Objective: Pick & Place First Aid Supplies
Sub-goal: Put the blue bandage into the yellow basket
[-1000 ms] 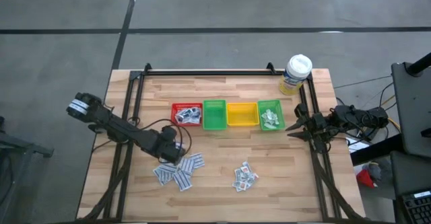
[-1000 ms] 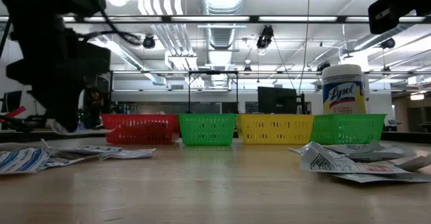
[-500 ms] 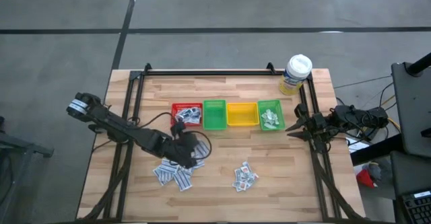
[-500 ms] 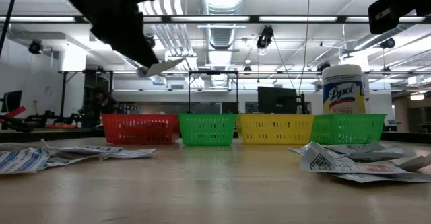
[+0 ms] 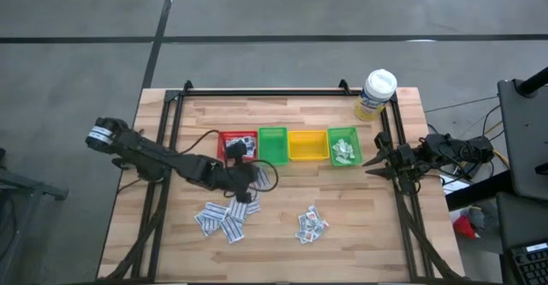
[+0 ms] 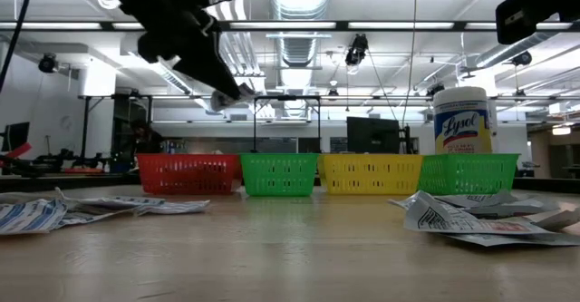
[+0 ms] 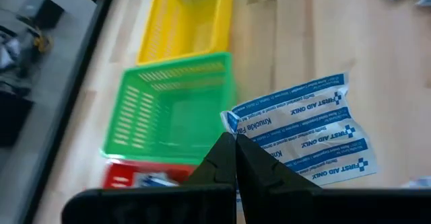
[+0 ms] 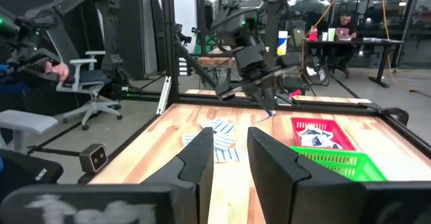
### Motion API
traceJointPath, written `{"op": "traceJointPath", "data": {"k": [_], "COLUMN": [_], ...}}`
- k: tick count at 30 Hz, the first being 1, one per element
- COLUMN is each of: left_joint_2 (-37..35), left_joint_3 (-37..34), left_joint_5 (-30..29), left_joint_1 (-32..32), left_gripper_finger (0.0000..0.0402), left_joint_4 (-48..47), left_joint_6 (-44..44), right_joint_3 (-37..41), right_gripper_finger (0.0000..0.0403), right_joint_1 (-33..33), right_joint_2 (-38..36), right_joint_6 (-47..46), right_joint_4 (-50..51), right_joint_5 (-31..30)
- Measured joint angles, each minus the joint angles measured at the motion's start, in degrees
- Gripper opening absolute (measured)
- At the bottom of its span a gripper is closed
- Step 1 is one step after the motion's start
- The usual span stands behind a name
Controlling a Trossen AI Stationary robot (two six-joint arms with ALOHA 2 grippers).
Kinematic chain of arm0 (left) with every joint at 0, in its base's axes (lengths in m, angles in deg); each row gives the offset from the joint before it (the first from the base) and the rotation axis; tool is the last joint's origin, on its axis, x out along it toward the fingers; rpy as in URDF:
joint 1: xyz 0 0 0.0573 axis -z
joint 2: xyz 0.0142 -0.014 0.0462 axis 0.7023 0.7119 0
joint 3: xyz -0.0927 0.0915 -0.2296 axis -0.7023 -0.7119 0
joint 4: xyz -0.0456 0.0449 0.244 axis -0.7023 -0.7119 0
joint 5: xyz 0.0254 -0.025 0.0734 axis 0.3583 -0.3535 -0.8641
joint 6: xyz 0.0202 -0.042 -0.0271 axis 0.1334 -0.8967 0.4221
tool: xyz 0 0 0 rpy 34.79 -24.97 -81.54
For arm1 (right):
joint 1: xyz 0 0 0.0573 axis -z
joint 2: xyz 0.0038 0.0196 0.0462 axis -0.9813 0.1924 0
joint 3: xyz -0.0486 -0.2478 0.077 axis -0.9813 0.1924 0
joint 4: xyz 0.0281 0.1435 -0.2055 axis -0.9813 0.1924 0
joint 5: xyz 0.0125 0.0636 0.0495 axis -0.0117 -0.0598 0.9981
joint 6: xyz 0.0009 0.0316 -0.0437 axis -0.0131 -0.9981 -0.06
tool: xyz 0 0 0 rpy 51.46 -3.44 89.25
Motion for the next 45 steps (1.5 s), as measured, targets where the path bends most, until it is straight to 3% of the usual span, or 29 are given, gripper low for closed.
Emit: {"op": "traceJointPath", "data": {"k": [13, 22, 33, 40, 45], "left_joint_2": [0.0, 1.52, 11.52, 20.02, 26.89], "left_joint_3": [5.11, 6.75, 14.01, 22.4, 29.58], "left_joint_5": [1.66, 4.2, 5.72, 10.36, 10.55], "left_joint_1": [-12.06, -16.83, -20.31, -21.98, -22.61], "left_gripper_finger": [0.0, 0.0, 0.0, 0.0, 0.0], "left_joint_4": [1.81, 5.54, 6.02, 6.0, 5.82], "left_joint_6": [18.29, 26.34, 33.11, 37.32, 38.68], "right_joint_3": [0.0, 0.0, 0.0, 0.0, 0.0], "right_gripper_finger": [0.0066, 0.0076, 0.0091, 0.0083, 0.0072], "right_joint_1": [0.0, 0.0, 0.01, 0.0, 0.0], "right_joint_2": [0.0, 0.02, 0.11, 0.11, 0.13], "right_joint_6": [1.34, 2.99, 2.97, 2.92, 2.88], "right_joint_4": [-0.02, -0.05, -0.02, 0.04, 0.26], "right_joint_5": [0.0, 0.0, 0.0, 0.0, 0.01]}}
